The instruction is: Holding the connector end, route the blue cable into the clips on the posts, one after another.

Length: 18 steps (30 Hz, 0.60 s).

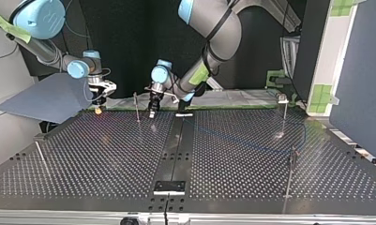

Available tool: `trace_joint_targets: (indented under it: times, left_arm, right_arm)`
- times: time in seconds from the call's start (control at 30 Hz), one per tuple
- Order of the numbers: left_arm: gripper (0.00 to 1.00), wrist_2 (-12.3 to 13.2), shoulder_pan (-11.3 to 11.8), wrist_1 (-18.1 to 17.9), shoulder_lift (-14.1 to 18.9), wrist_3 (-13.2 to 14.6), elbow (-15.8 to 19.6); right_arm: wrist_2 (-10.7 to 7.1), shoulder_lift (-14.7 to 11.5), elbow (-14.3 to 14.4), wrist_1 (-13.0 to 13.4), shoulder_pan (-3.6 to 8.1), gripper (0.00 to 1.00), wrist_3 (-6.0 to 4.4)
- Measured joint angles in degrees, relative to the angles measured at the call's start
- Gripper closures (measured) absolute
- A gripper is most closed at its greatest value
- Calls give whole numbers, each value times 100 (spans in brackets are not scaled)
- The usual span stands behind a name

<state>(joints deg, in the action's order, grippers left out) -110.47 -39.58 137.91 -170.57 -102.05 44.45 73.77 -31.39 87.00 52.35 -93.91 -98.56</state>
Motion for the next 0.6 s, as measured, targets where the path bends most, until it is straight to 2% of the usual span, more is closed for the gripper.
trace_joint_targets:
  times: [0.2,0.4,0.47,0.5,0.57,0.6]
  left_arm:
    - [100,-4,14,10,-13,1,0]
    - [91,-12,25,23,-14,2,0]
    - [80,-13,27,25,-14,2,0]
    - [80,-13,28,28,-14,2,0]
    - [51,-13,31,42,-13,2,0]
    - [51,-13,33,61,-11,3,0]
  right_arm:
    - [-22,102,-139,-34,17,100,-5]
    - [-27,249,-276,-101,22,100,23]
    - [-28,265,-300,-114,24,100,34]
    - [-28,268,-309,-117,26,100,39]
    - [-28,272,-320,-124,31,100,51]
    - [-28,272,-324,-124,32,100,54]
